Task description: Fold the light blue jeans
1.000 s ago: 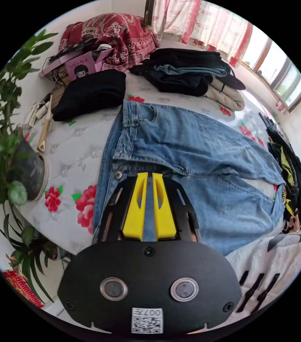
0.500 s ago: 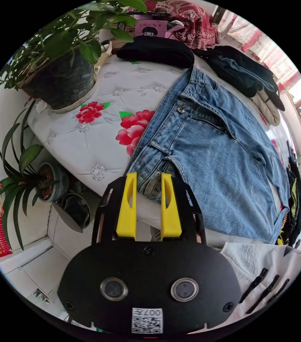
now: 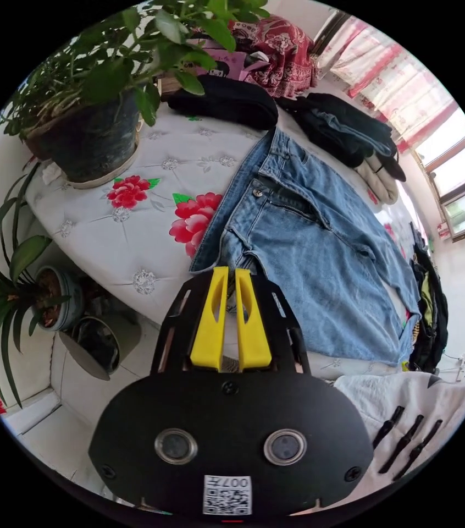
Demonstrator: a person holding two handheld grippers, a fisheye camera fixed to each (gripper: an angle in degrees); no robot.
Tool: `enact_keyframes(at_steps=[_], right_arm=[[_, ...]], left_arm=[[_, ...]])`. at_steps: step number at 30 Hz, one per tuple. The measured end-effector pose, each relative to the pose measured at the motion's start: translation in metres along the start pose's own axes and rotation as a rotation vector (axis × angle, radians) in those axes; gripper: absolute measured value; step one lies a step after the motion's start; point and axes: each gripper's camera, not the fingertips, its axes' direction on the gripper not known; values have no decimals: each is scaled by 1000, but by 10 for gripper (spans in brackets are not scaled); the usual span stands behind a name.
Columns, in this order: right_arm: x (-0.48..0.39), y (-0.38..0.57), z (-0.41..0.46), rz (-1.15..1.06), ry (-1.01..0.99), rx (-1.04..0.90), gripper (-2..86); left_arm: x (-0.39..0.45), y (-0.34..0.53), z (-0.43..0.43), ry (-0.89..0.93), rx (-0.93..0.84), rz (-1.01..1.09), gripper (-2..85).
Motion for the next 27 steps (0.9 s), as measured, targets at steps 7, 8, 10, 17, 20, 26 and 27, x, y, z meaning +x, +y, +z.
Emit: enact_keyframes(at_steps=[7, 8, 10, 17, 20, 26, 27], right_arm=[[17, 15, -64, 108, -54, 161, 20], [18, 16, -62, 103, -22, 134, 34], [22, 17, -56, 108, -48, 72, 55], [32, 22, -52, 111, -54, 29, 84], [38, 15, -47, 141, -73, 0, 84], [35, 3, -57, 199, -87, -3, 71], [33, 1, -57, 197, -77, -14, 66]], left_arm=[[-21, -13, -17, -4, -39, 45, 25], [-24, -13, -14, -19, -60, 34, 33], [-40, -11, -6, -27, -141, -17, 67], [-88, 7, -29, 145, -95, -144, 97], [-96, 10, -26, 204, -146, -202, 102], [-102, -7, -17, 231, -178, -308, 99], [-101, -12, -16, 239, -181, -297, 84]])
